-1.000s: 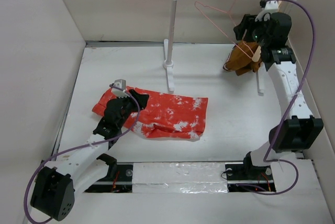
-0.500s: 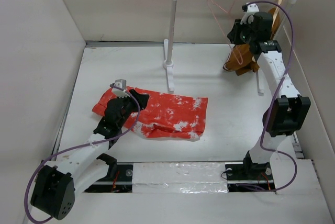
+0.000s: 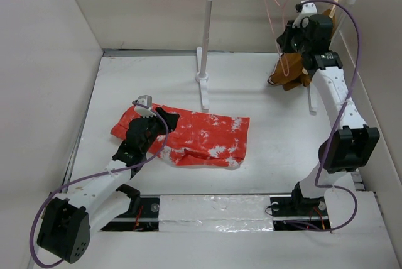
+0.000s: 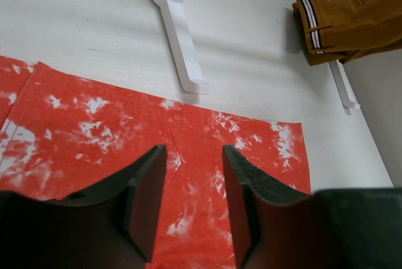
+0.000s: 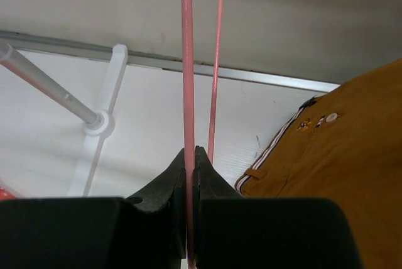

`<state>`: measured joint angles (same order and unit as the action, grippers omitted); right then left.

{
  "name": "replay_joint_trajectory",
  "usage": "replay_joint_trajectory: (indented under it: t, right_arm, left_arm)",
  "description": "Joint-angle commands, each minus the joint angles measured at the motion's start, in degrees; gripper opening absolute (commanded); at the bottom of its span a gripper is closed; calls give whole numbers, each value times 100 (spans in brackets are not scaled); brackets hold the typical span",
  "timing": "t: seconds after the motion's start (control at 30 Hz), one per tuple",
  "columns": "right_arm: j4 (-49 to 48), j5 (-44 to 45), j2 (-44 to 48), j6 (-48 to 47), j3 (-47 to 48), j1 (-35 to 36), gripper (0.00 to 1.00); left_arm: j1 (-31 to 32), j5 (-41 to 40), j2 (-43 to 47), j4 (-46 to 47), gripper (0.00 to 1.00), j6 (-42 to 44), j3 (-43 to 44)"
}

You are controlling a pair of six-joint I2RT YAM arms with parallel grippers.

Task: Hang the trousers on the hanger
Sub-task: Pick up the hanger from the clothesline.

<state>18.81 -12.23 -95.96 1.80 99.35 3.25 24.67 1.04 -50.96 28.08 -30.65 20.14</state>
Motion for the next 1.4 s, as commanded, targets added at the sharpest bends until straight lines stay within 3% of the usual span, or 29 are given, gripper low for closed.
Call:
replay_joint_trajectory:
  t: [0.0,0.17,0.3,0.47,0.6,0.8,1.0,1.37]
  right_arm:
    - [-510,247,577,110,41,80,0]
    - [-457,362,894,277,-354,132,0]
    - [-852,502,1360,514,-1477,185,0]
    - [-1308,766,2167,821,-3174,308,0]
    - [-1327,950,2748,1006,-4141,693,0]
    - [-1458,1179,3346,1138,-5591,1151,0]
    - [-1784,644,3953,1235,-6506,1205,0]
    - [-1766,-69,4217,1279,-6797,1257,0]
  left_arm:
    - [21,28,-11,356,40,86,7]
    - [21,264,-63,654,45,77,8]
    - [178,442,-247,779,47,86,393]
    - [2127,-1513,-888,199,47,647,1752]
    - [3104,-2247,-1845,163,48,1026,2783]
    - [3492,-2319,-3331,602,47,1018,3741]
    - [3659,-2310,-4500,752,47,1053,4577]
    - [3659,-2011,-5363,972,43,1246,5412]
